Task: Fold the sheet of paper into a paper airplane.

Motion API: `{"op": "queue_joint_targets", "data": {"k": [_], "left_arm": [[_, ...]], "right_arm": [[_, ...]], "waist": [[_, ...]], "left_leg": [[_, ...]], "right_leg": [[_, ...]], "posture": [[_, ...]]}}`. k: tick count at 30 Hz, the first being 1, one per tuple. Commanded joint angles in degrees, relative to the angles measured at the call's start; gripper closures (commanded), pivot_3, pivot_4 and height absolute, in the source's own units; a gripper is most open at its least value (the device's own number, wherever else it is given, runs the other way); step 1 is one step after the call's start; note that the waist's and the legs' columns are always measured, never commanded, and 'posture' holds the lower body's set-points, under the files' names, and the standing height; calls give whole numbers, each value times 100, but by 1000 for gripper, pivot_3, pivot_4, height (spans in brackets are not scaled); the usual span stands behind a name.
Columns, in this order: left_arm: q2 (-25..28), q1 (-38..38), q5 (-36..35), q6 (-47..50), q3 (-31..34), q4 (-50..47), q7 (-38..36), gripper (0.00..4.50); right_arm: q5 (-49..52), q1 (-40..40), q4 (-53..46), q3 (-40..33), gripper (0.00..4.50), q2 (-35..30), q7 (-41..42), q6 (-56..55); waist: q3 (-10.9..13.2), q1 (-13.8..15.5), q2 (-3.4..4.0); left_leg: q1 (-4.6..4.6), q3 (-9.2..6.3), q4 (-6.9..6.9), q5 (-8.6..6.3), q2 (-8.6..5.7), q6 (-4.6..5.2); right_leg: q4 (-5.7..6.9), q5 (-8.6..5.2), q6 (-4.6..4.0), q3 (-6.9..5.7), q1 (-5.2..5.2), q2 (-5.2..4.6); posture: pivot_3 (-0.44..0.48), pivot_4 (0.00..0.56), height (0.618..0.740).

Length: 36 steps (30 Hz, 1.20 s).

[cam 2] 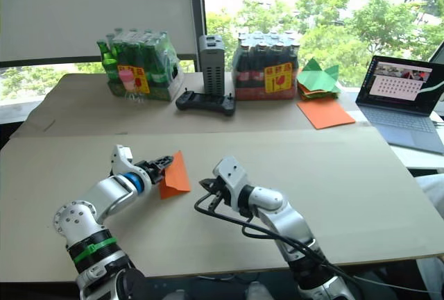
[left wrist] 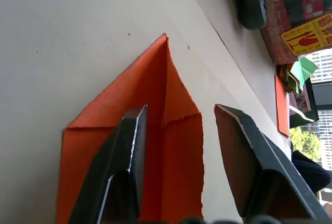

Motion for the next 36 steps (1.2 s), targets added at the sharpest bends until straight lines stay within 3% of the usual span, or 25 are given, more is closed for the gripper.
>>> {"op": "queue_joint_targets", "data": {"k": [1, 5, 11, 18, 36], "left_arm": [[641, 92, -155, 90, -144, 221, -590, 2307], [1557, 350, 60, 26, -397, 586, -1502, 2307], [2070, 447, 428, -441, -589, 944, -2073, 2307], [2020, 527, 470, -558, -629, 801, -2107, 2307], [1918, 603, 297, -556, -495, 492, -1768, 2307]], "right_arm": [[-13, -141, -145, 63, 2871, 122, 63, -308], [-174, -244, 124, 319, 1611, 322, 75, -517], [-347, -549, 824, 493, 1611, 848, -14, -849], [-623, -844, 1479, 531, 1611, 1274, -172, -1144], [-1436, -990, 1885, 770, 1611, 1358, -485, -1420]], "waist": [[0, 9, 0], [0, 13, 0], [0, 53, 0], [0, 50, -1], [0, 38, -1]], "left_leg": [[-1, 0, 0, 1, 0, -2], [-1, 1, 0, 5, 0, -9], [-2, 2, -2, 7, -1, -13], [-4, 1, -3, 7, 1, -15], [-4, 0, -3, 7, 2, -16]], "right_leg": [[-1, 0, 0, 0, 0, 0], [-1, 0, 0, -1, -1, -2], [-4, 0, 0, -2, -1, -6], [-3, 1, -1, -3, -4, -9], [0, 1, -1, -3, -7, -9]], "posture": [[0, 150, 740], [0, 150, 740], [0, 150, 740], [0, 150, 740], [0, 150, 740]]}}
